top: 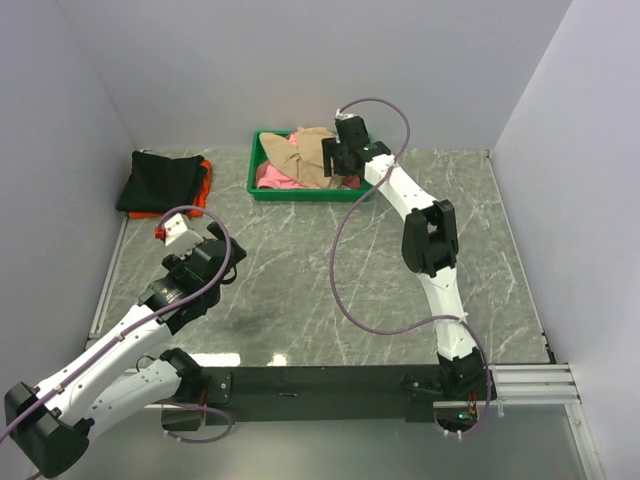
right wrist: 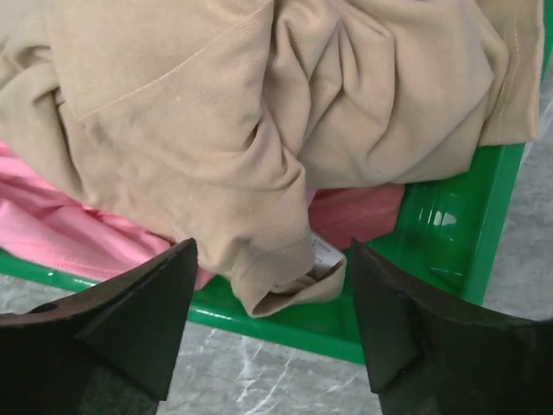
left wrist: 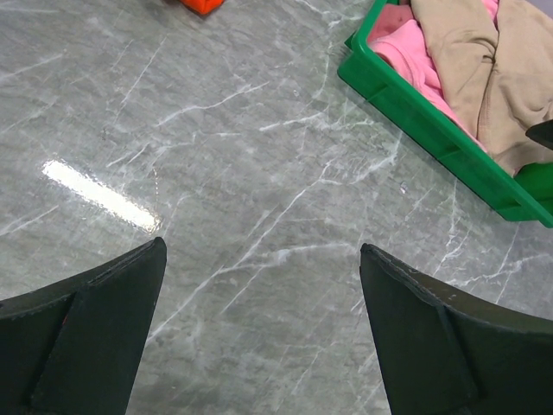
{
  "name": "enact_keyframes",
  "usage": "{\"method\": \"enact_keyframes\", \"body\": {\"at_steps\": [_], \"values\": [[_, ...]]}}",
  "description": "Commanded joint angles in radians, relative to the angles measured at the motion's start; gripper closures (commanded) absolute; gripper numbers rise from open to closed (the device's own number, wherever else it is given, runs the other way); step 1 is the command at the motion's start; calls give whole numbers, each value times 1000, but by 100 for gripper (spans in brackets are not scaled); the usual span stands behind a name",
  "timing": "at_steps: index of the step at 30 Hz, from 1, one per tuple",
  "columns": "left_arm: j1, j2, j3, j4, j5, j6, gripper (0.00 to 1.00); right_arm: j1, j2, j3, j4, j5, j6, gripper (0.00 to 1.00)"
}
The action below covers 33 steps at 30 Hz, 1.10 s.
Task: Fold and stack the t-shirts
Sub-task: Grab the tshirt from the pile
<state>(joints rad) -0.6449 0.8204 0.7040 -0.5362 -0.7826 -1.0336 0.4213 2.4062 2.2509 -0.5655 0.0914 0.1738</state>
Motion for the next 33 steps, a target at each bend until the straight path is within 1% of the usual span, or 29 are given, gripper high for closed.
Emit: {"method": "enact_keyframes", "body": {"at_steps": [1,3,5,7,8,10,11,12,13,15,20,23,24,27,29,30,31,32,33], "values": [[4,-1,-3,16,8,9,1,1,45,74,61,31,-22,25],[4,0,-1,13,8,6,1,2,65,82,85,24,-23,30],[4,-1,0,10,8,6,1,1,70,79,102,18,-20,39],[4,-7,0,2,3,3,1,0,70,79,104,19,-16,41],[4,-10,2,2,0,3,1,1,68,75,113,16,-14,46],[4,-21,-3,7,-1,4,1,1,54,61,119,21,-14,60],[4,-23,-3,8,0,7,1,2,48,58,121,24,-8,79],[4,-29,-3,8,-1,7,1,1,35,55,125,25,-4,88],[4,-30,-3,10,0,7,1,1,22,39,130,19,-2,100],[4,-35,-1,10,-1,9,1,1,-14,18,157,7,-2,100],[4,-40,0,1,-1,3,1,4,-97,21,154,5,-2,100],[5,-44,5,-5,-1,-3,1,26,-198,-2,165,27,-42,100],[4,-49,5,-7,3,-5,1,49,-249,-10,179,56,-81,100],[4,-59,3,-5,11,-6,1,94,-324,5,173,184,-151,100],[4,-69,3,-5,17,-8,1,135,-358,36,165,235,-206,100],[4,-78,2,-8,19,-8,1,151,-396,45,173,290,-241,100],[4,-82,0,-8,17,-8,1,186,-419,36,196,336,-263,100],[4,-93,-1,-10,16,-3,1,212,-441,29,254,379,-290,100],[4,-99,3,-18,8,-3,1,229,-476,27,277,440,-340,100]]}}
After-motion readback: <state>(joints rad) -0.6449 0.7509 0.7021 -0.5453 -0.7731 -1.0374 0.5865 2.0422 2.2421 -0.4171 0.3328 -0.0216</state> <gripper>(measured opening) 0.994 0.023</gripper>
